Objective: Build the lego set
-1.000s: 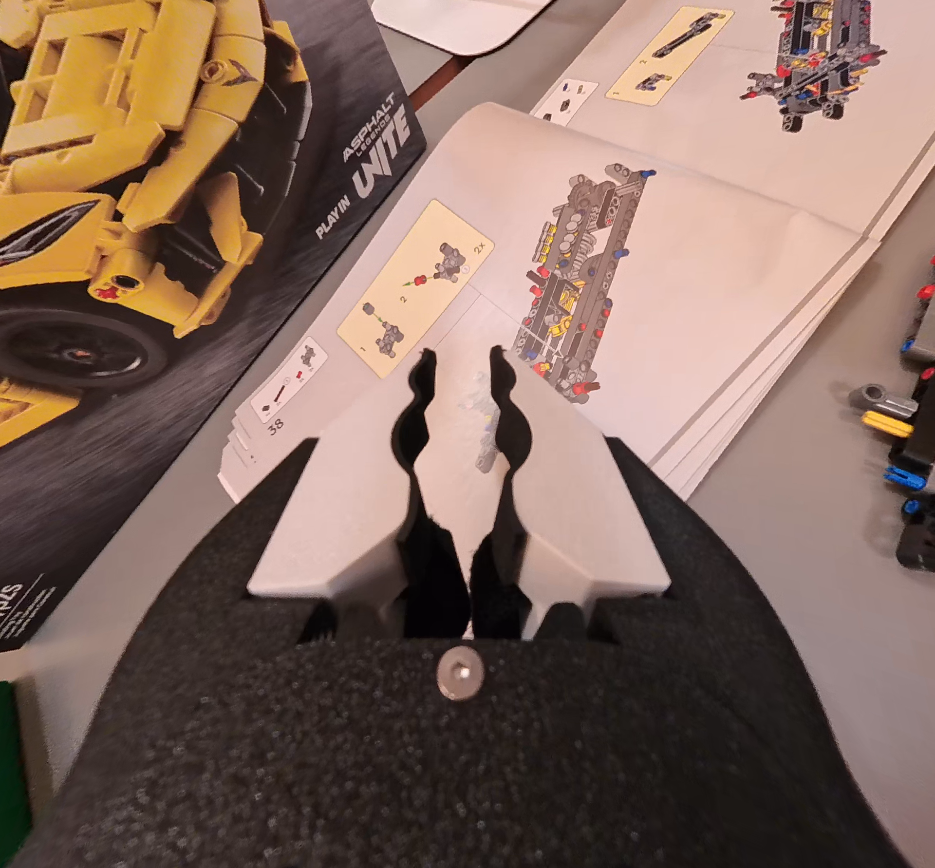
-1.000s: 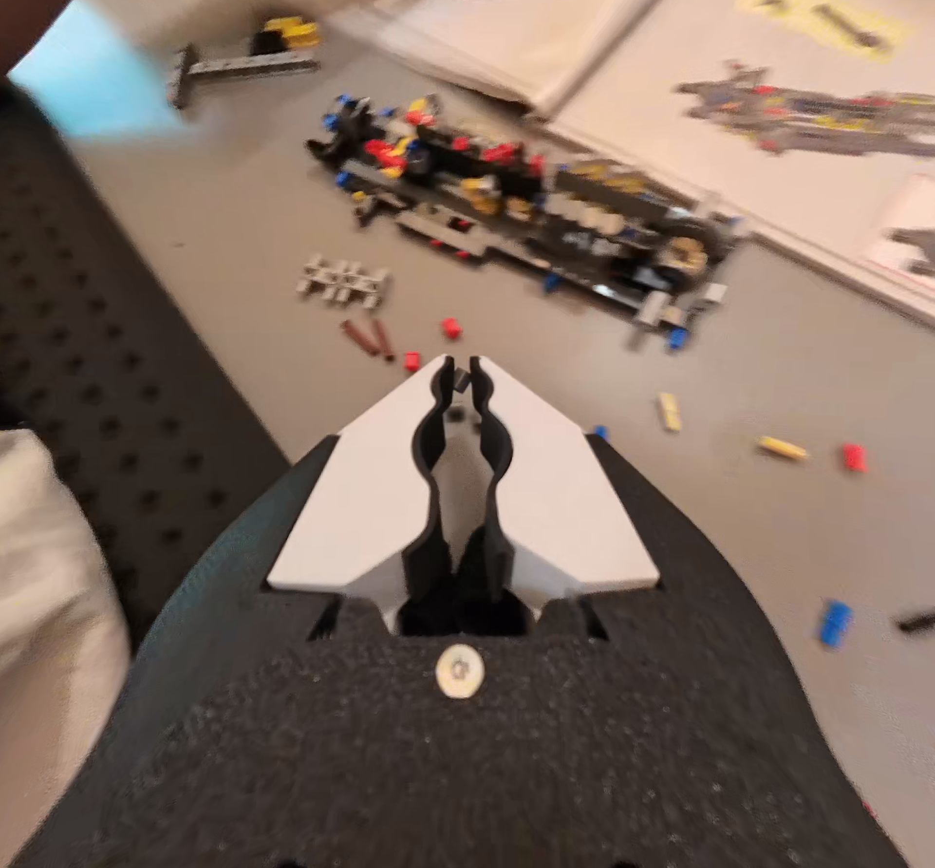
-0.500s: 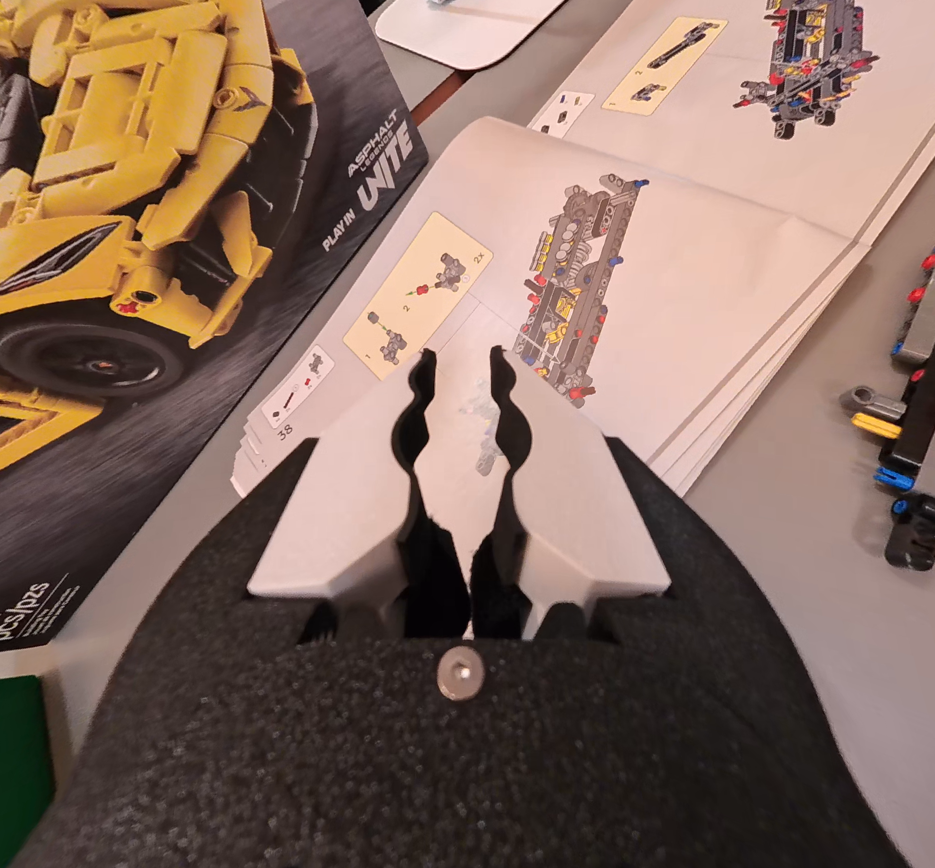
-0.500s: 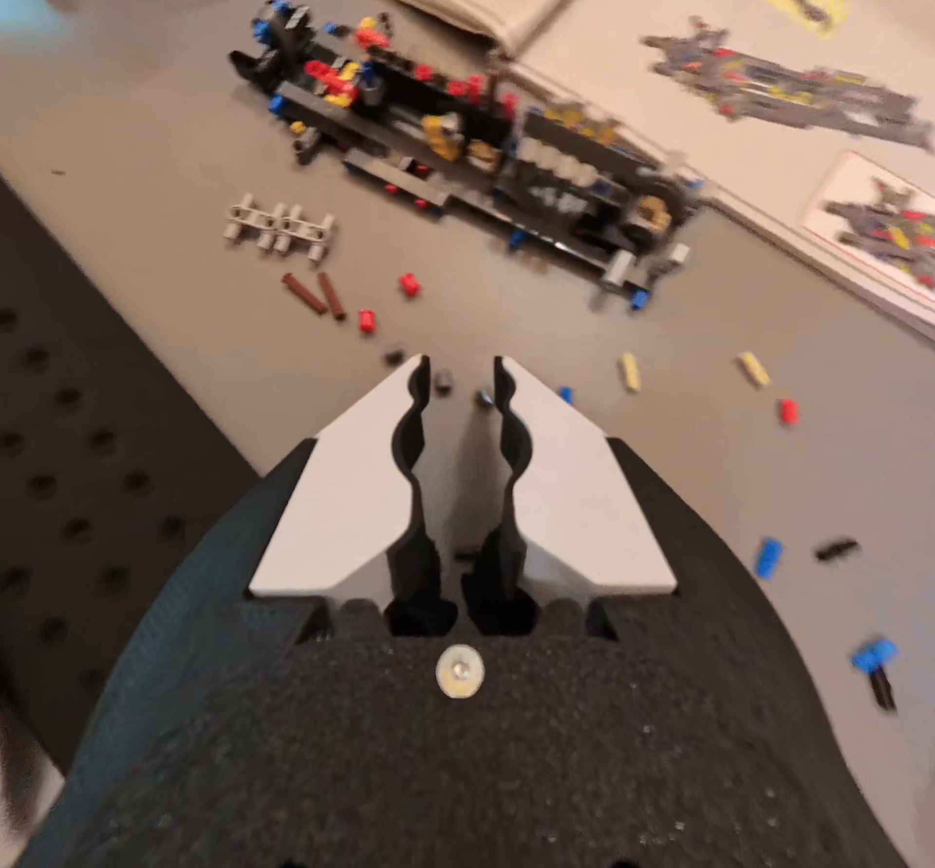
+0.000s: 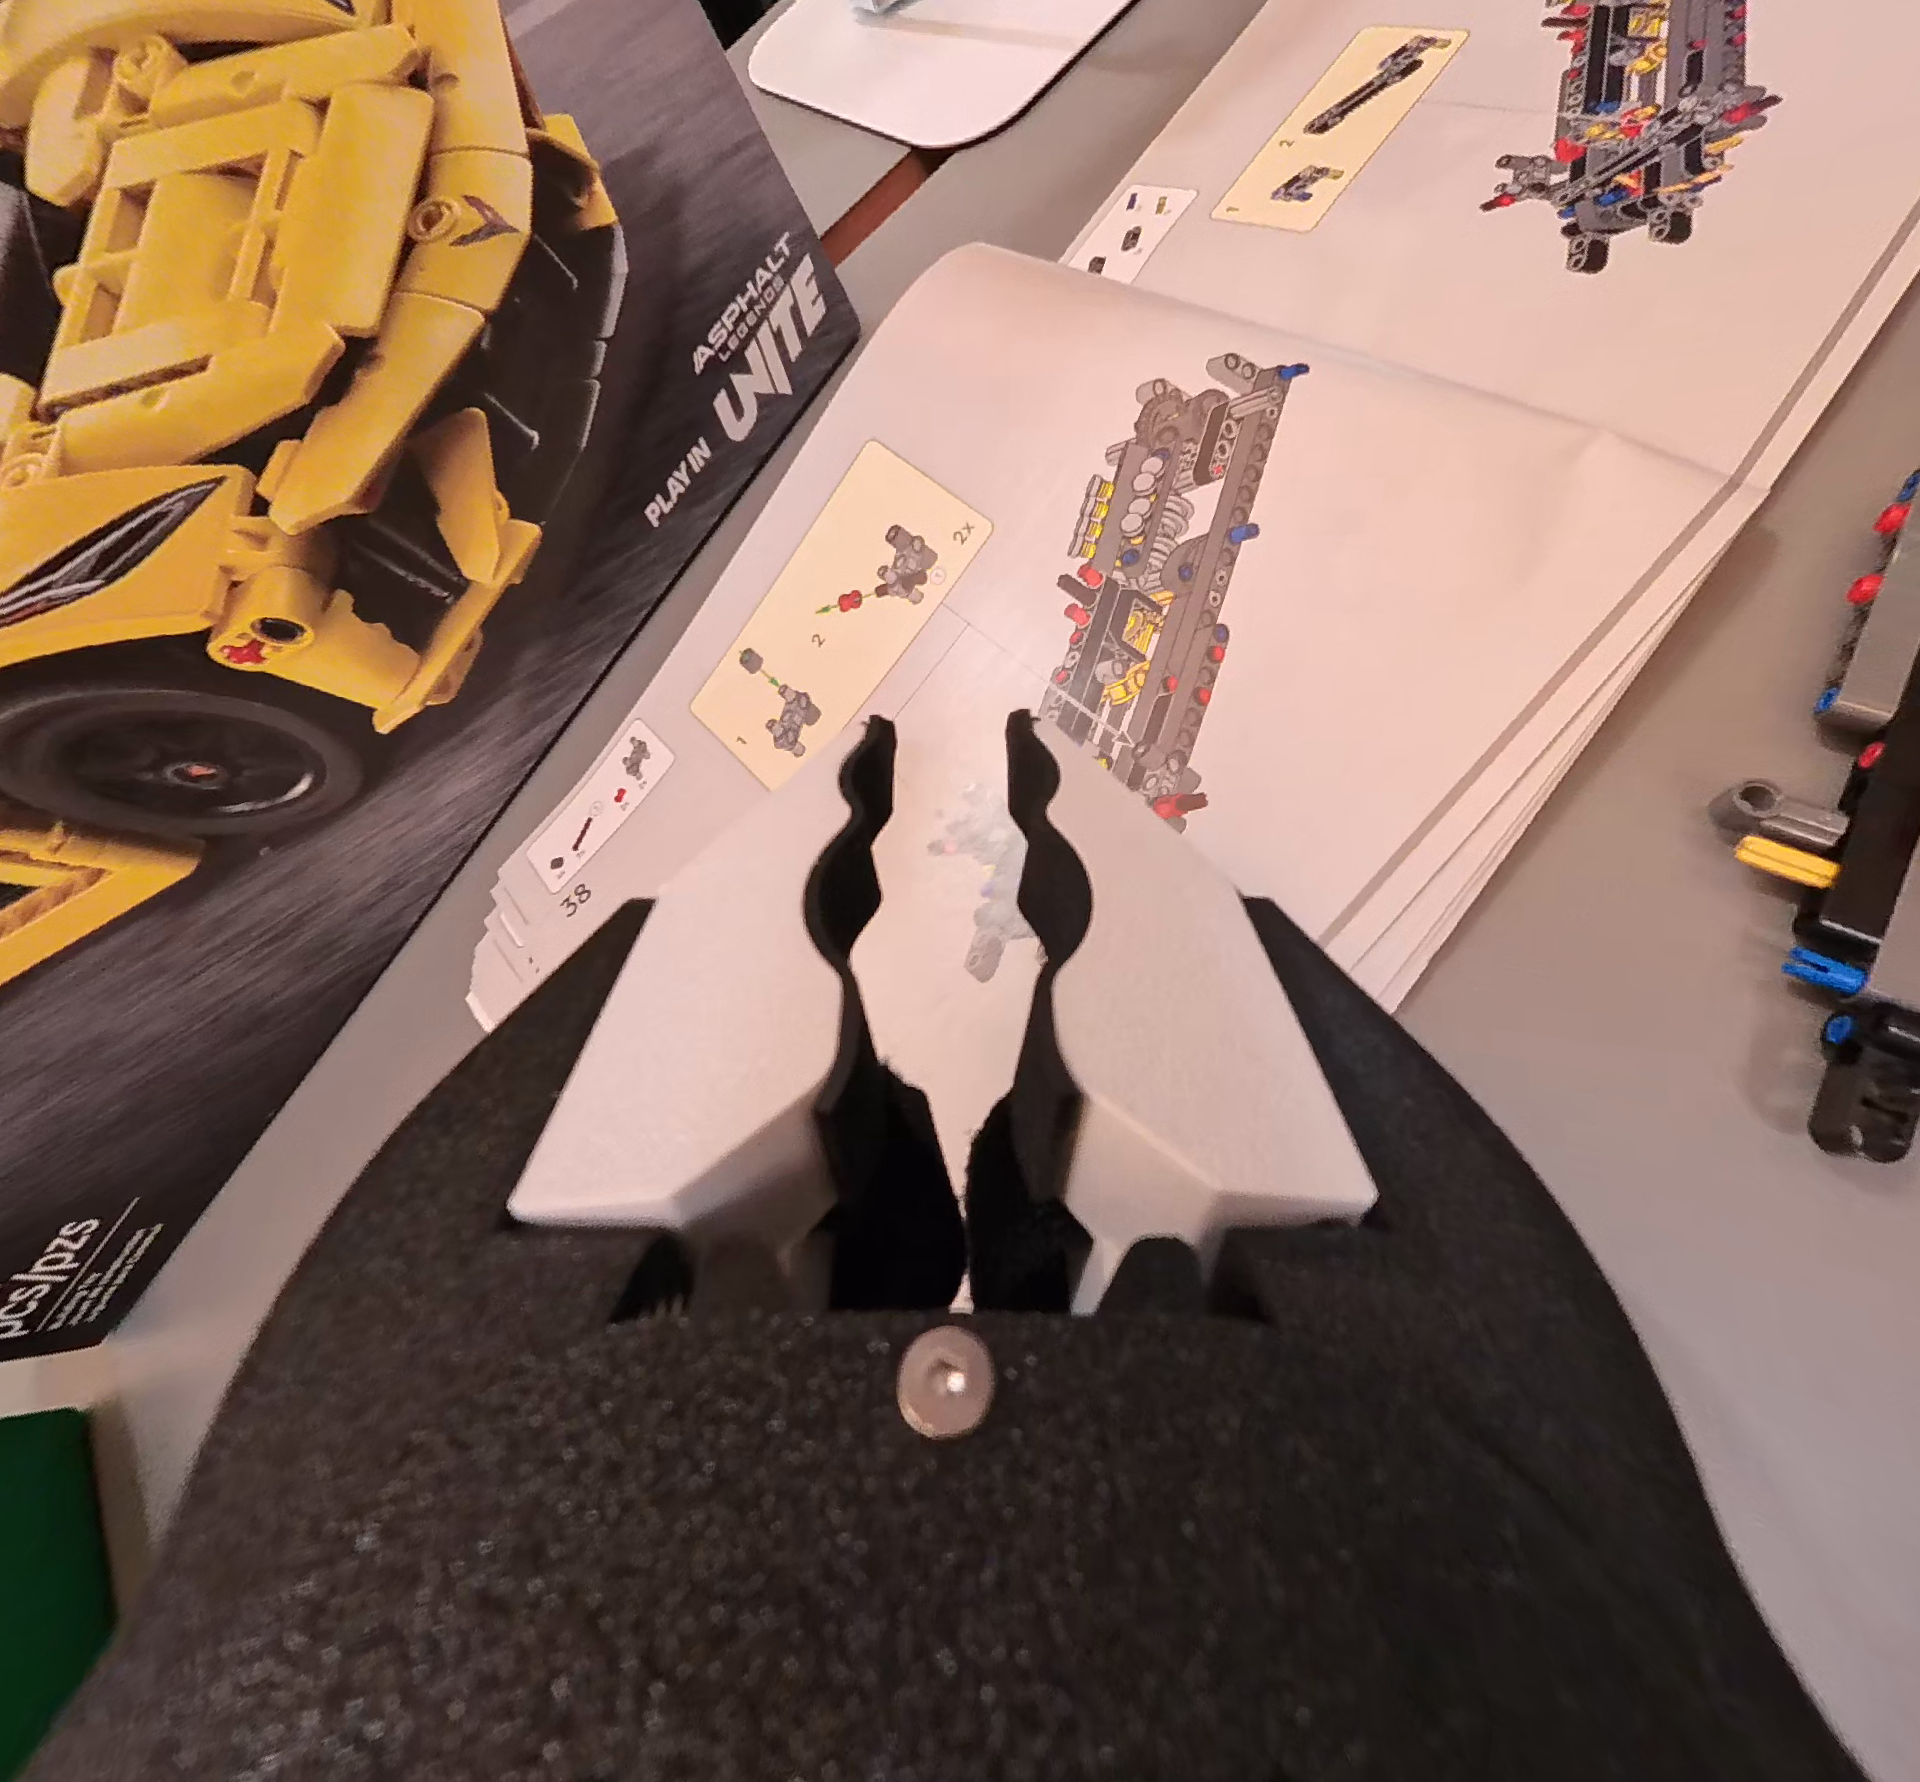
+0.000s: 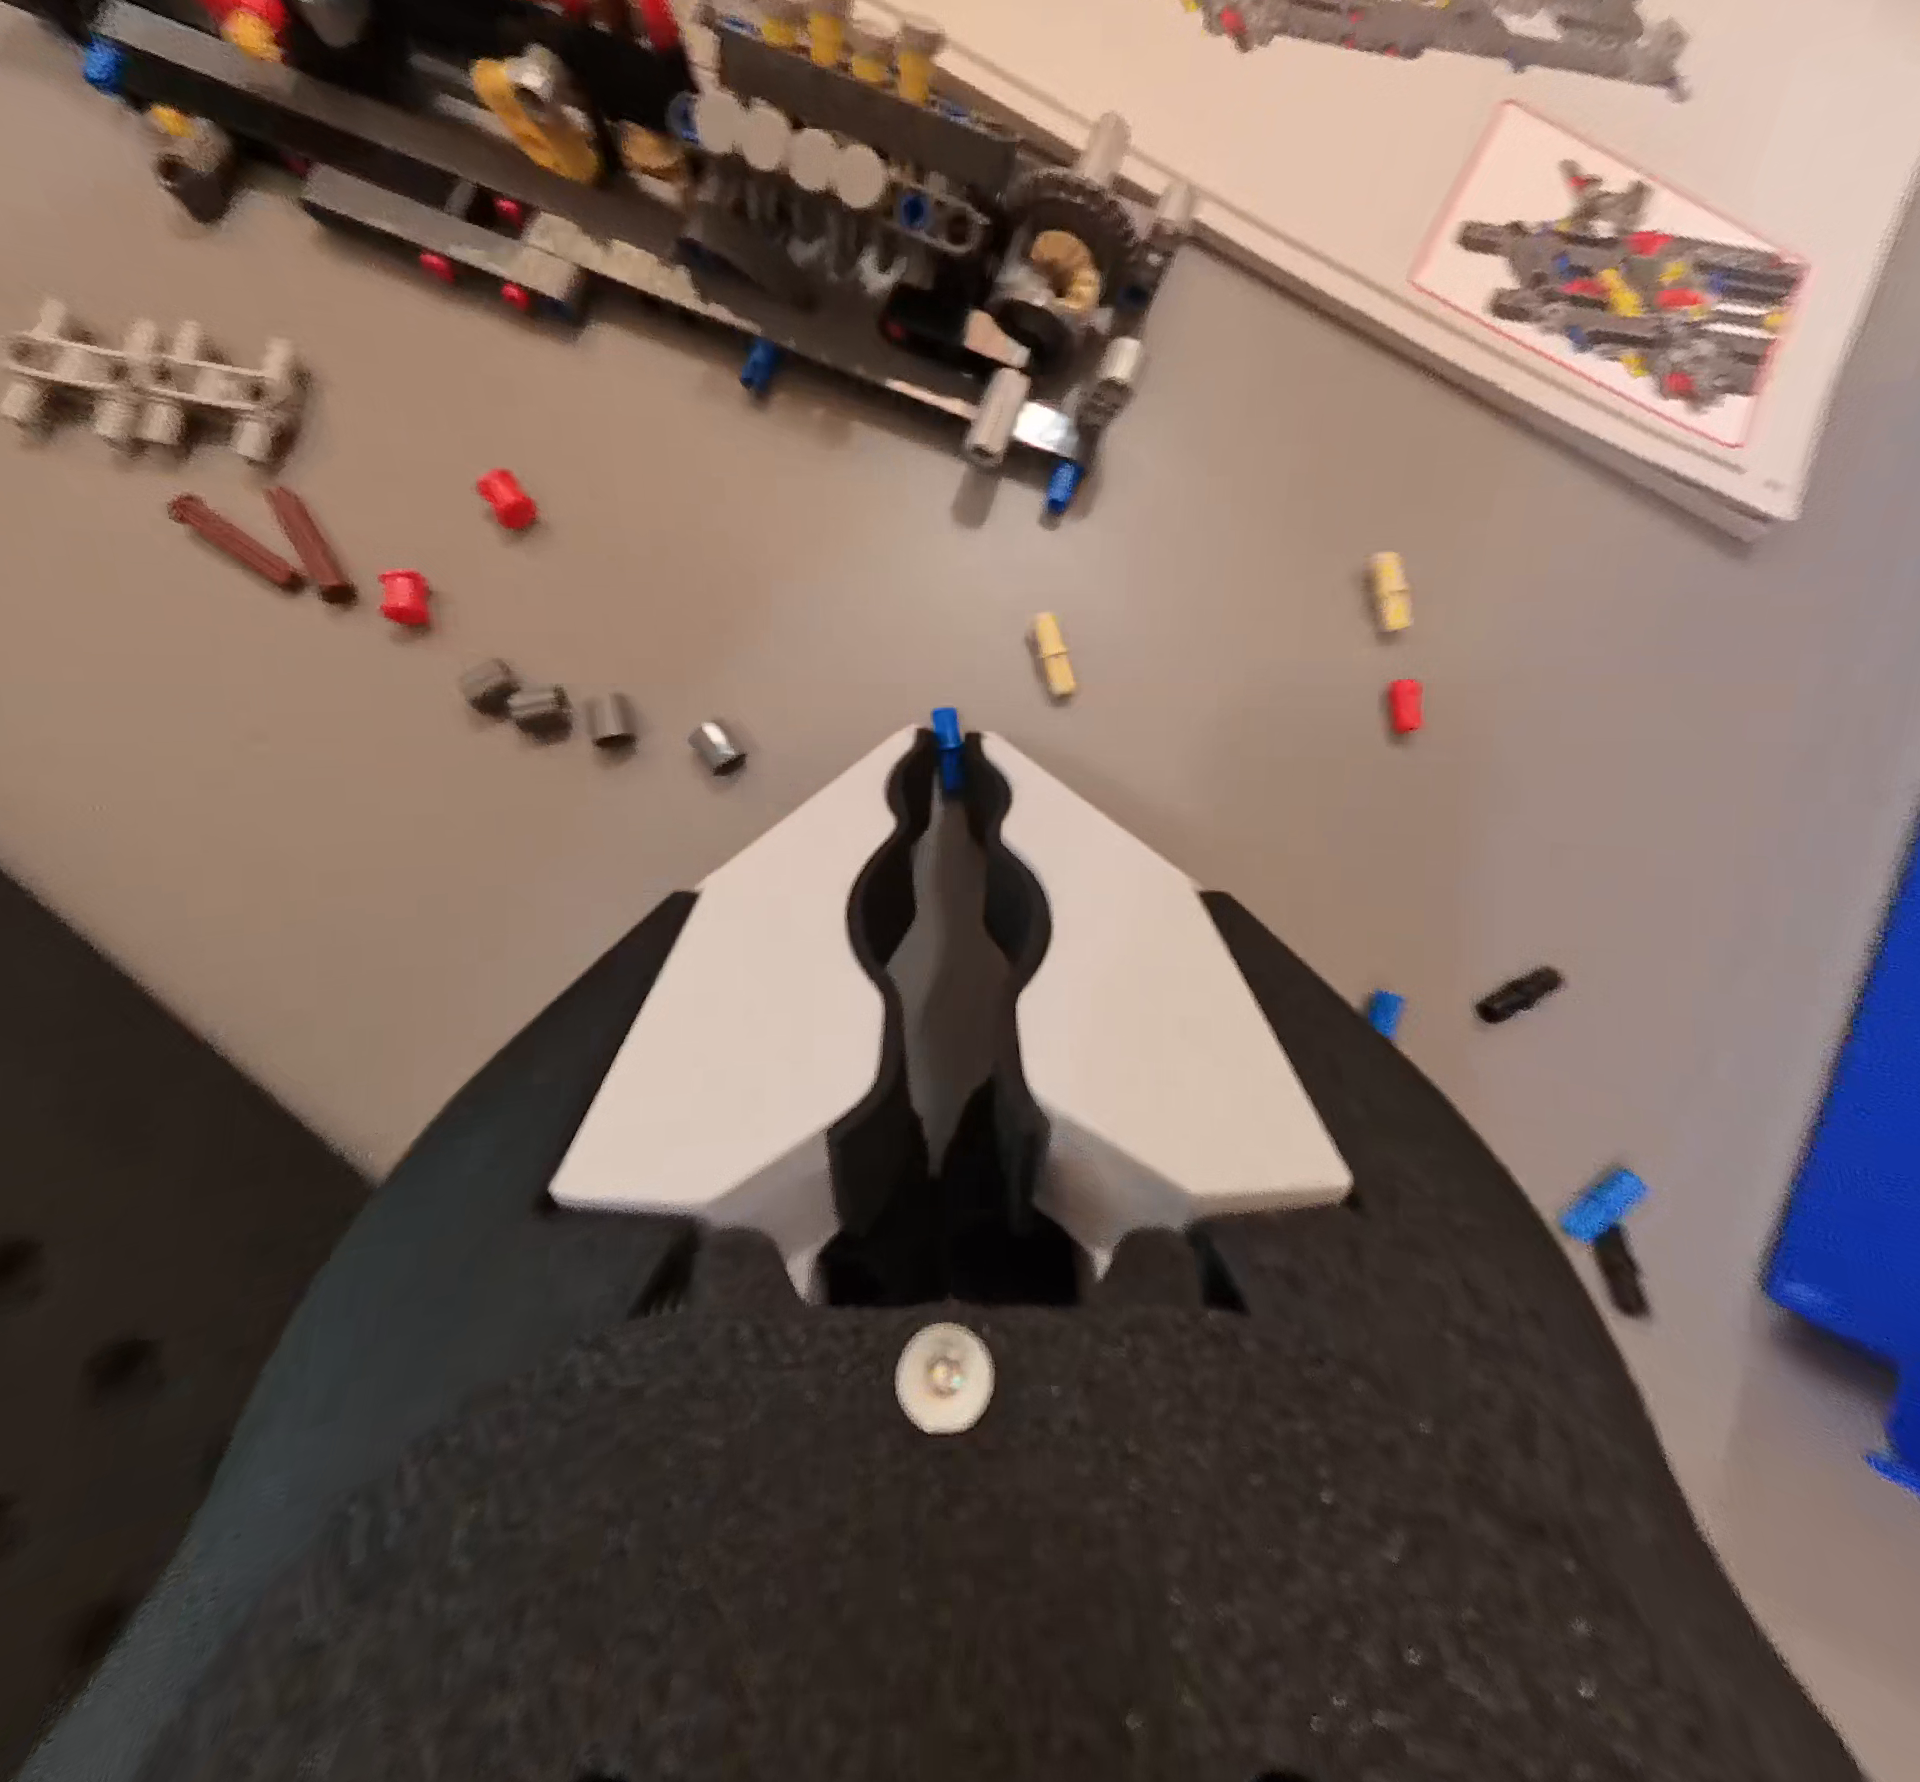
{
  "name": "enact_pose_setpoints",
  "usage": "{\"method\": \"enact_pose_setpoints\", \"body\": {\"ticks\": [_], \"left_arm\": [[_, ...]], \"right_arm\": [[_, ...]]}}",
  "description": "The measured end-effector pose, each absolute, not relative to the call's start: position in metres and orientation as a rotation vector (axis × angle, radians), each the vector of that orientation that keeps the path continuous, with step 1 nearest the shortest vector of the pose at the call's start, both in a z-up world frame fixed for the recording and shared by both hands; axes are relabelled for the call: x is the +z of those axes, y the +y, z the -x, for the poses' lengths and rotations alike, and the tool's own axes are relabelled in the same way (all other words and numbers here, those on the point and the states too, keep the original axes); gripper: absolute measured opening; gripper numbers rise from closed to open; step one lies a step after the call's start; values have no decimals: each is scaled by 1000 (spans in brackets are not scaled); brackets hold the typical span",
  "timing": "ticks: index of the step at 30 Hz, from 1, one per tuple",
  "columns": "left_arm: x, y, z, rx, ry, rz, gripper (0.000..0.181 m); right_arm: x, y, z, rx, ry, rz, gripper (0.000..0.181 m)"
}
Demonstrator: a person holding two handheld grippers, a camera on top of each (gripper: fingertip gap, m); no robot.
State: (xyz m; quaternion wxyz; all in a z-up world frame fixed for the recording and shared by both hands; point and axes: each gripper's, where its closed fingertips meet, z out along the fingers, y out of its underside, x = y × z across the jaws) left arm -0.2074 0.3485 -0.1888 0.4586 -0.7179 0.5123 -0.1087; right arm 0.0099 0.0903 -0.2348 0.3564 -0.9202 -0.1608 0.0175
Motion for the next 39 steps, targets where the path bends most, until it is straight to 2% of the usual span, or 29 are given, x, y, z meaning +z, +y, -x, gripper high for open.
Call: {"method": "enact_pose_setpoints", "body": {"ticks": [4, 8, 12, 14, 18, 19, 20, 25, 29, 30, 33, 39], "left_arm": [[-188, 348, 207, -265, 1263, 1764, 21], [-187, 347, 206, -266, 1268, 1759, 21], [-188, 347, 206, -263, 1272, 1762, 21], [-189, 347, 206, -264, 1274, 1764, 21], [-190, 345, 204, -267, 1280, 1759, 21], [-189, 345, 204, -270, 1282, 1756, 21], [-190, 345, 204, -271, 1283, 1756, 21], [-190, 346, 205, -270, 1281, 1758, 21], [-187, 344, 204, -284, 1277, 1754, 21], [-187, 344, 204, -281, 1279, 1753, 21], [-188, 344, 203, -283, 1282, 1754, 21], [-185, 343, 203, -285, 1278, 1748, 21]], "right_arm": [[-234, 87, -71, -182, -241, 2435, 4], [-232, 81, -106, -205, -133, 2447, 4], [-214, 97, -61, 97, -195, 2338, 26], [-214, 105, -34, 206, -263, 2323, 31], [-231, 115, -26, 72, -404, 2351, 21], [-234, 115, -24, 58, -430, 2360, 17], [-234, 116, -22, 64, -431, 2349, 4], [-233, 106, -87, -230, -245, 2405, 3], [-233, 91, -118, -227, -66, 2442, 3], [-233, 90, -119, -231, -53, 2434, 4], [-219, 105, -106, -174, -57, 2344, 22], [-218, 148, -91, -83, -94, 2295, 23]]}}
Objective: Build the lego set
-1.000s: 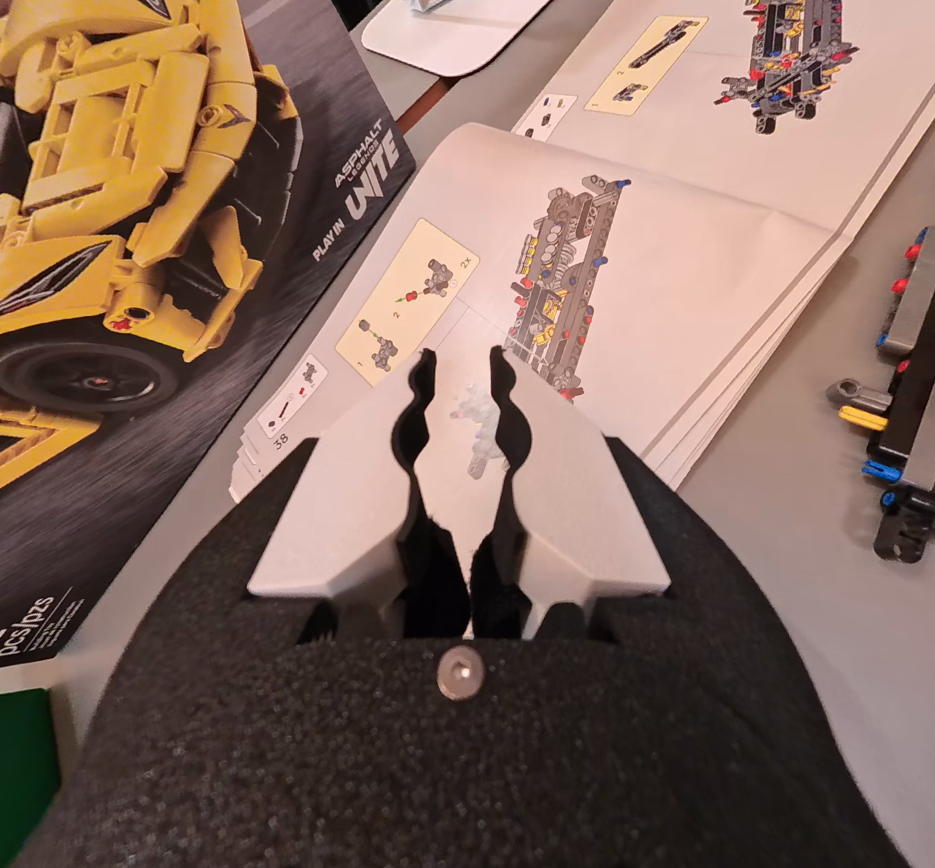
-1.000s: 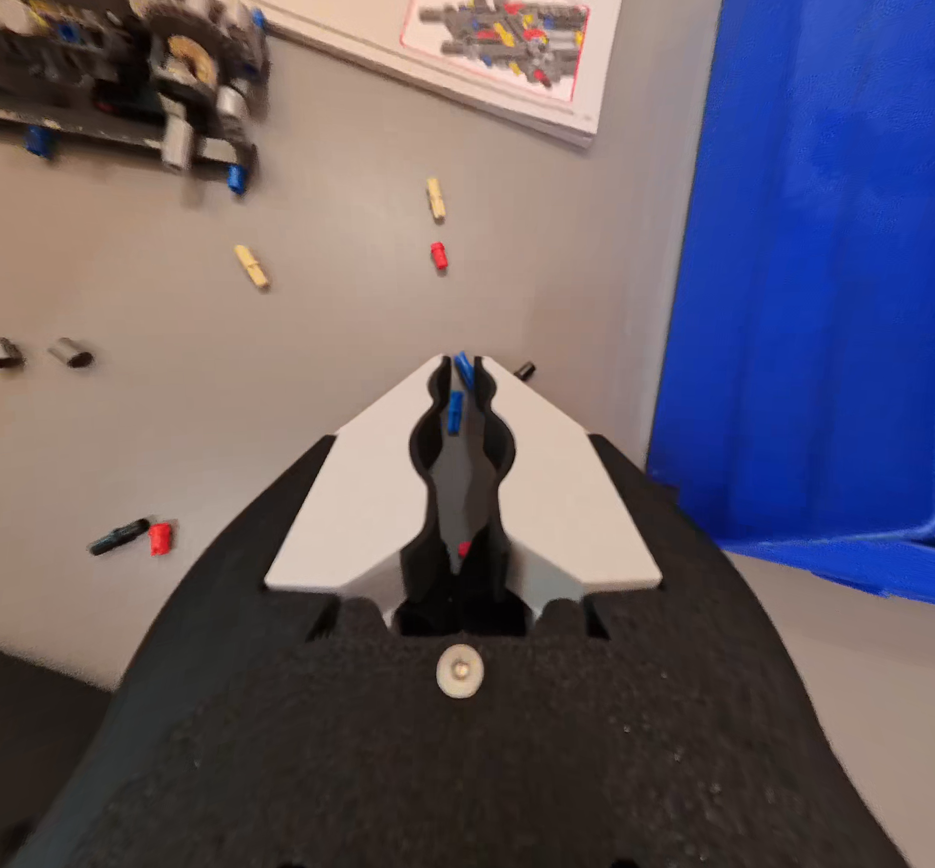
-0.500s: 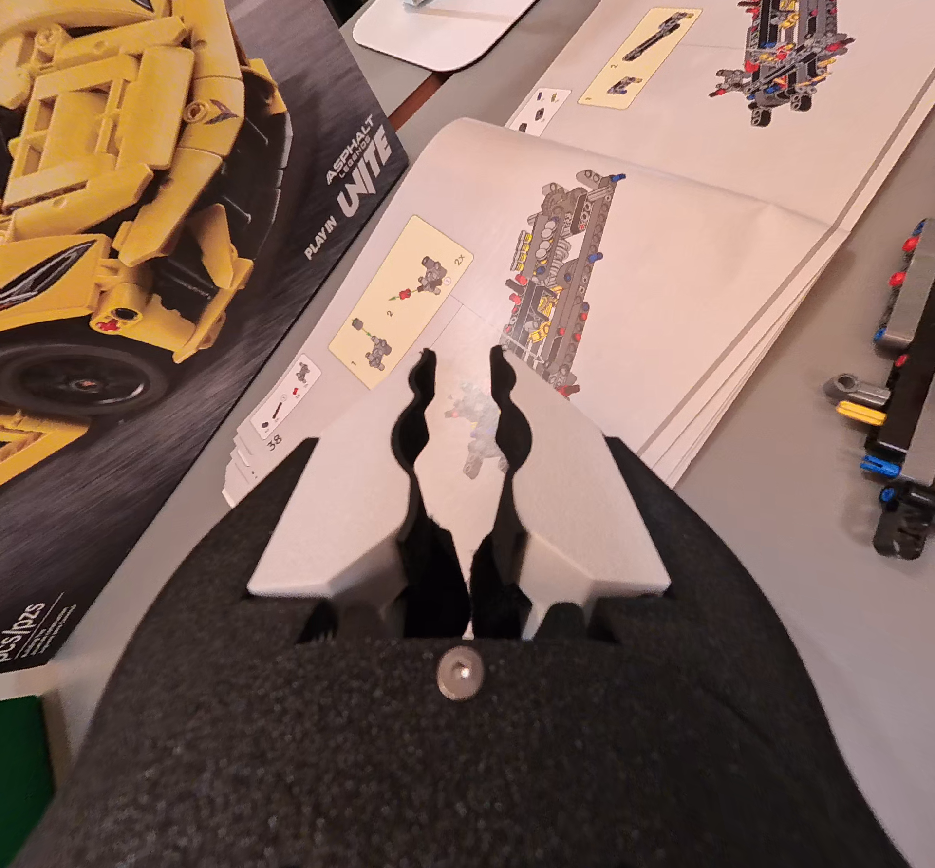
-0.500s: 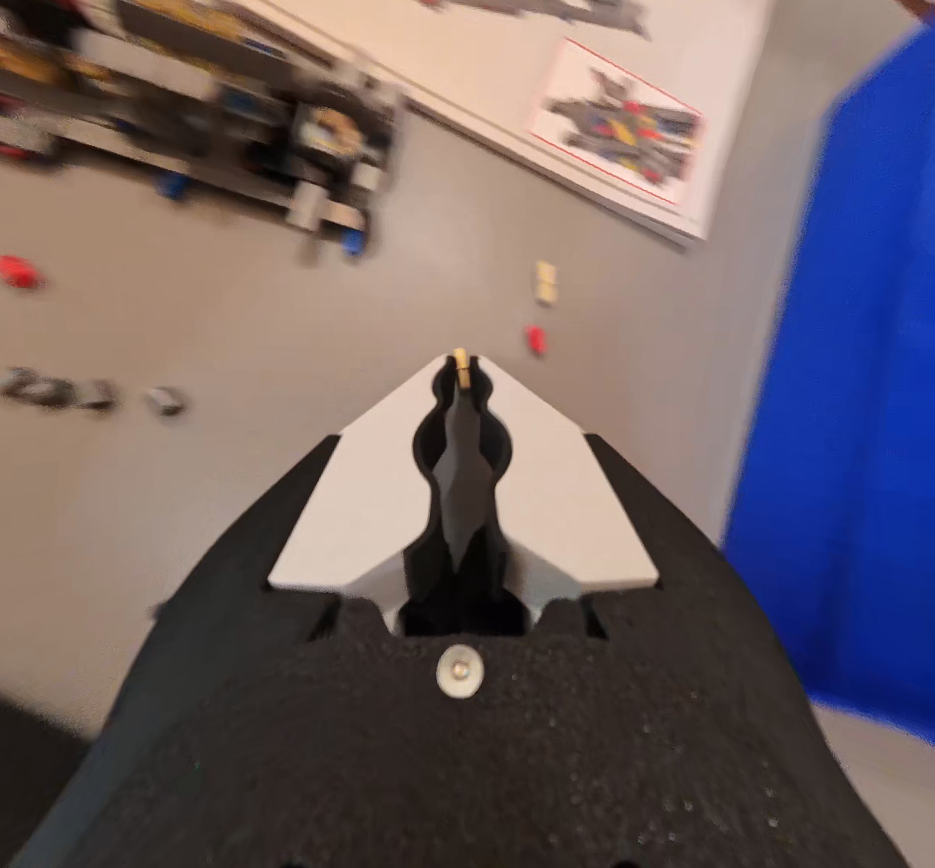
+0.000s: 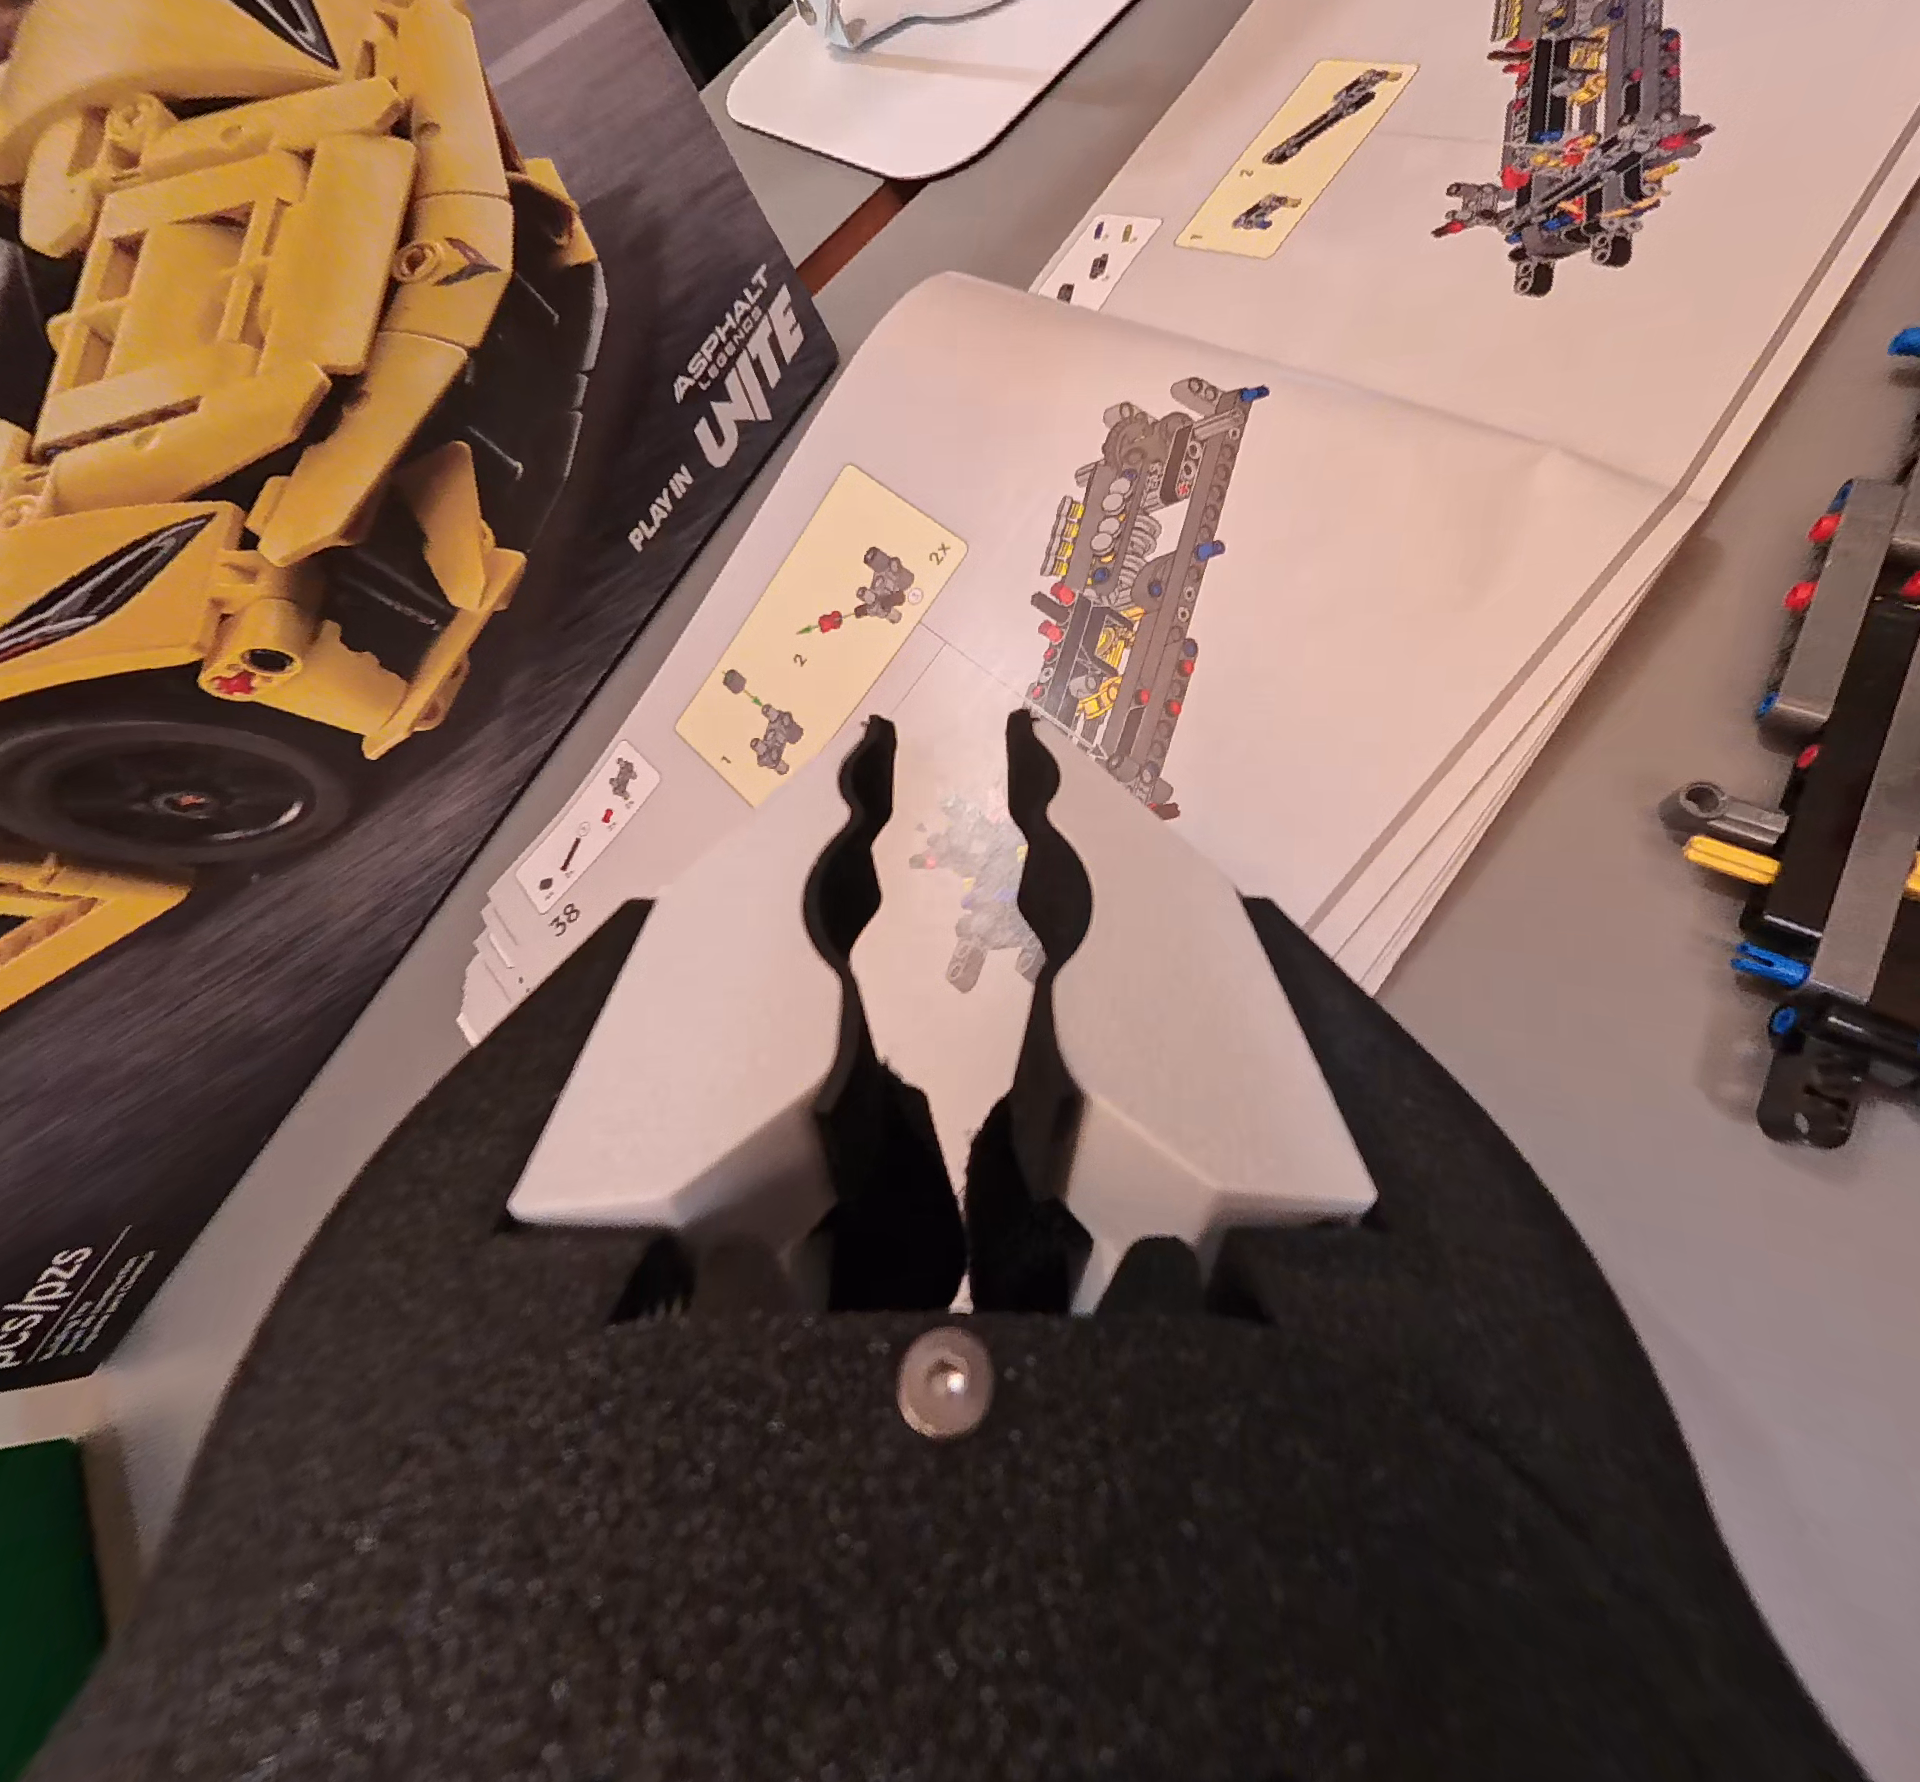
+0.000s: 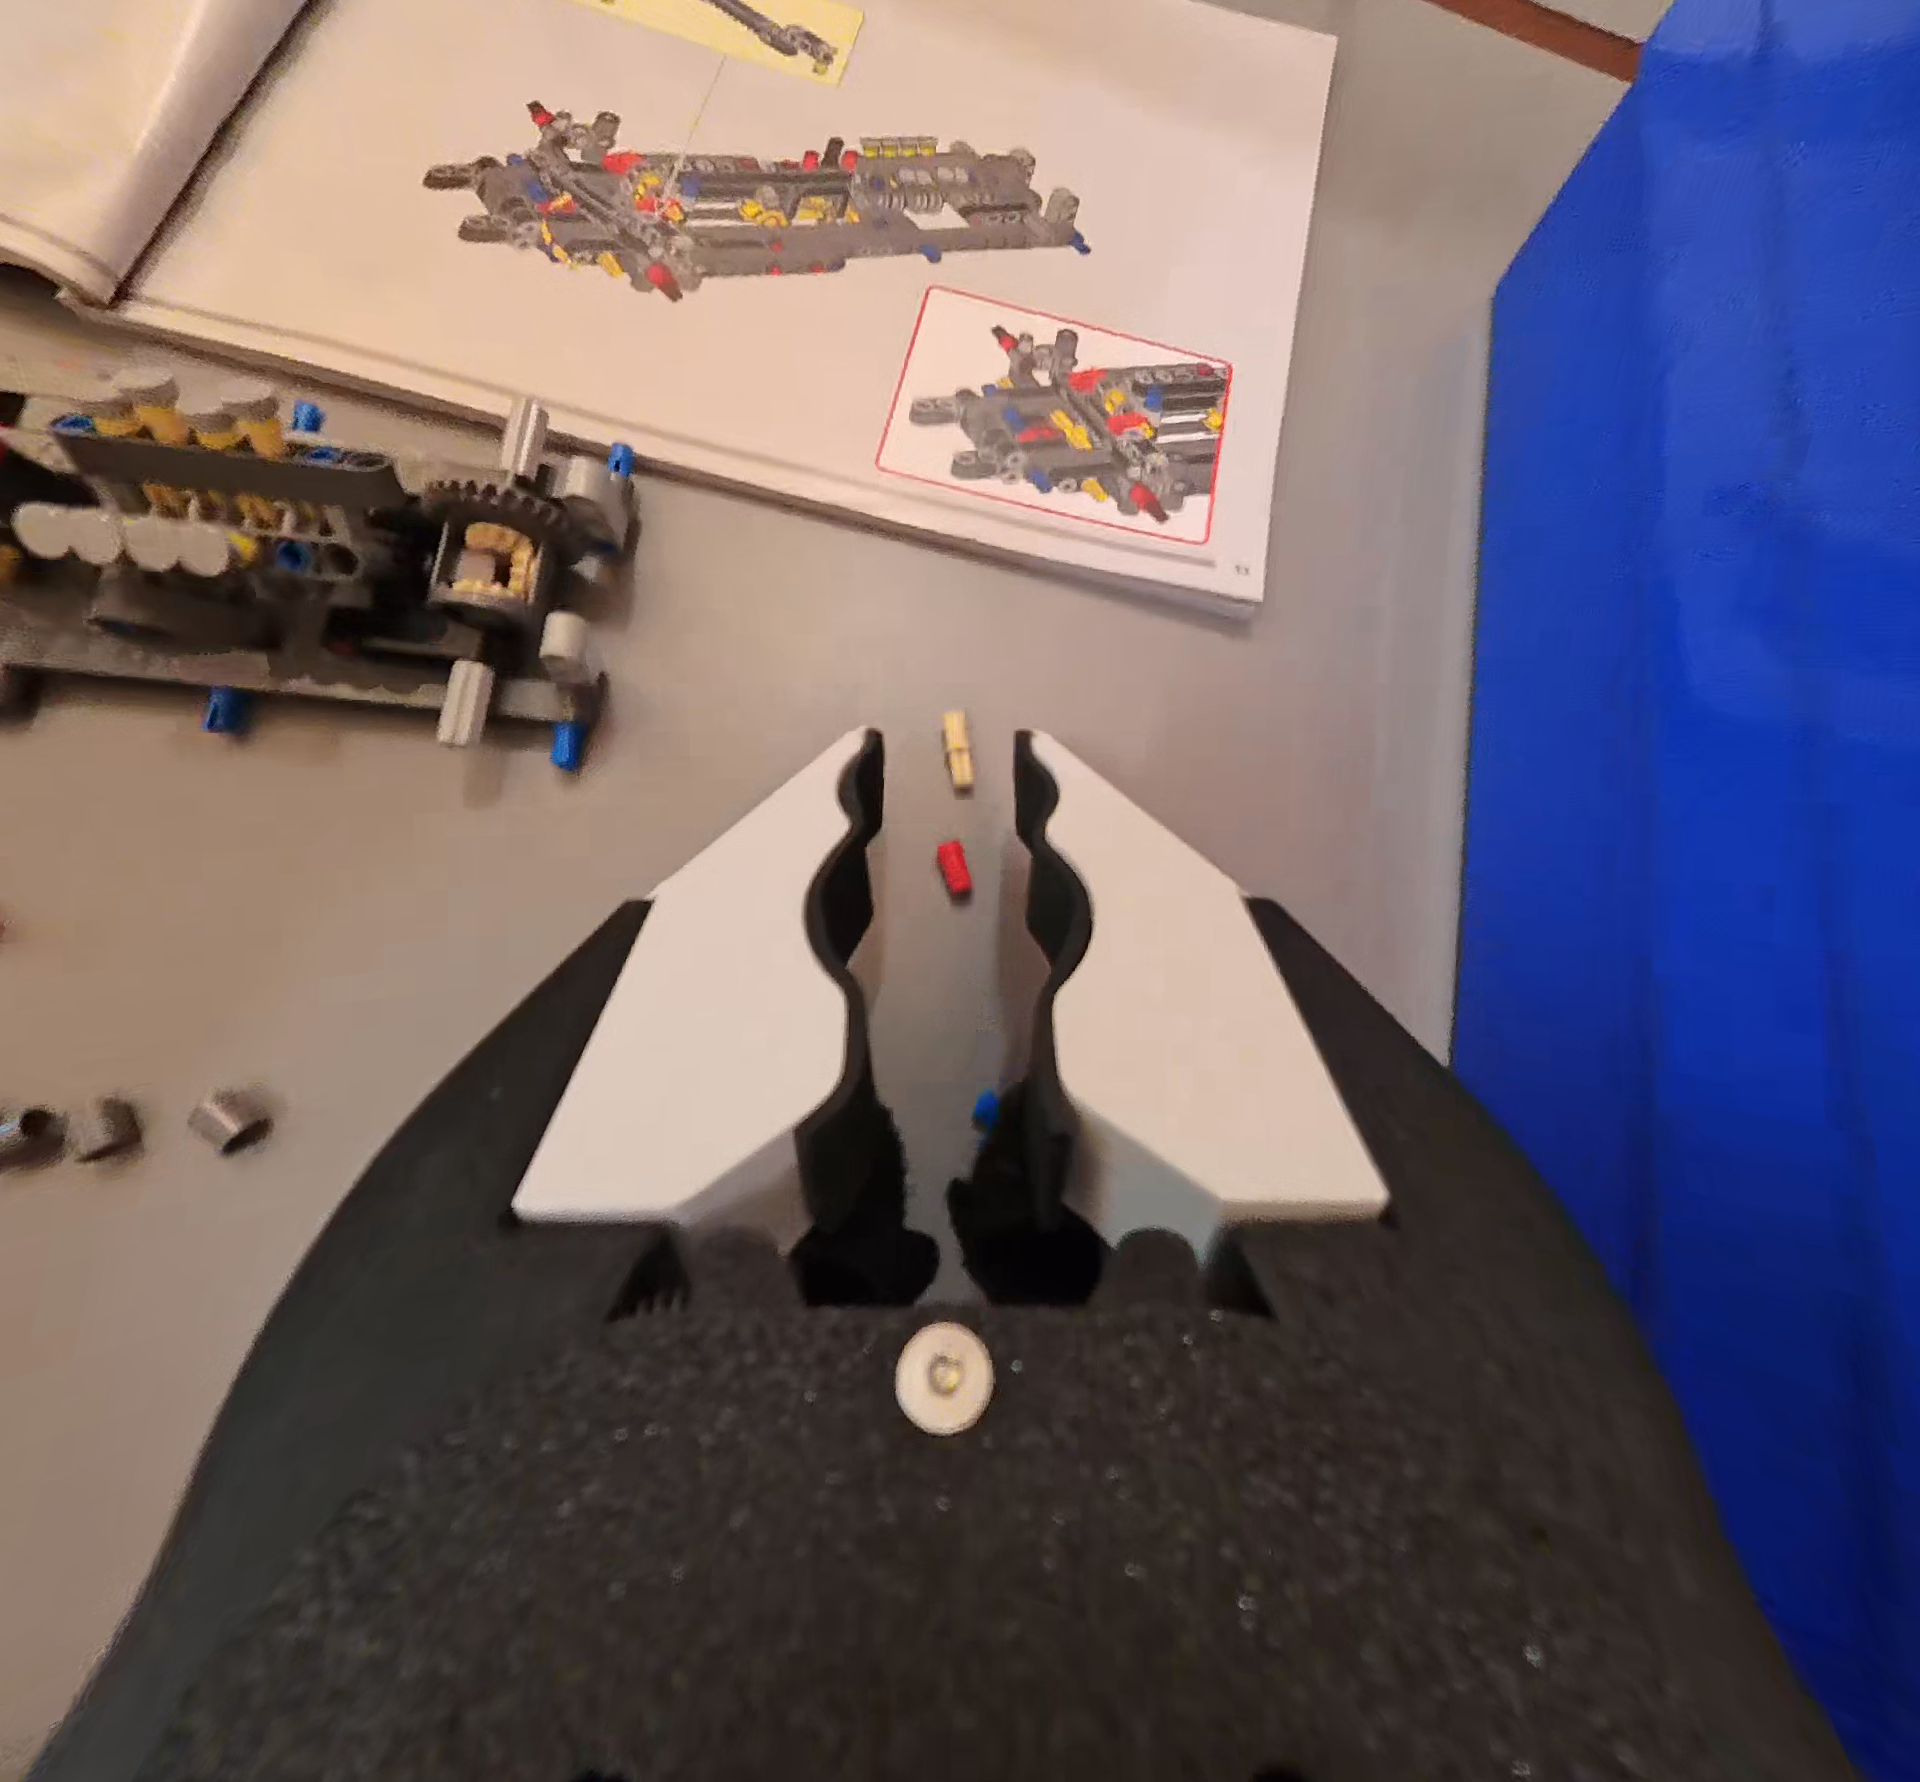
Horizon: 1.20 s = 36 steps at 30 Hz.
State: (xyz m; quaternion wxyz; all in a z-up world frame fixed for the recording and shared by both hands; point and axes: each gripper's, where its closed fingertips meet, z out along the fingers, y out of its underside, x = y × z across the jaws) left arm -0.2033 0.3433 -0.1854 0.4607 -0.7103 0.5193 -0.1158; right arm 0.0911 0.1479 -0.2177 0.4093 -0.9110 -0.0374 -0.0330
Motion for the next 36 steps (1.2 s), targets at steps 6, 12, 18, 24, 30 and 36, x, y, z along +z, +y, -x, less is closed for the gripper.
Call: {"method": "enact_pose_setpoints", "body": {"ticks": [6, 12, 18, 24, 30, 36], "left_arm": [[-183, 346, 206, -280, 1266, 1746, 21], [-183, 347, 207, -283, 1264, 1750, 21], [-184, 341, 202, -290, 1284, 1738, 21], [-184, 342, 203, -296, 1280, 1742, 21], [-178, 344, 205, -312, 1254, 1741, 21], [-177, 340, 202, -322, 1264, 1735, 21]], "right_arm": [[-234, 148, -100, -98, -77, 2362, 3], [-233, 102, -140, -306, 84, 2442, 3], [-220, 105, -126, -222, 60, 2354, 19], [-226, 128, -93, -86, -94, 2356, 15], [-226, 118, -112, -162, -36, 2385, 3], [-230, 86, -138, -195, 110, 2393, 3]]}}
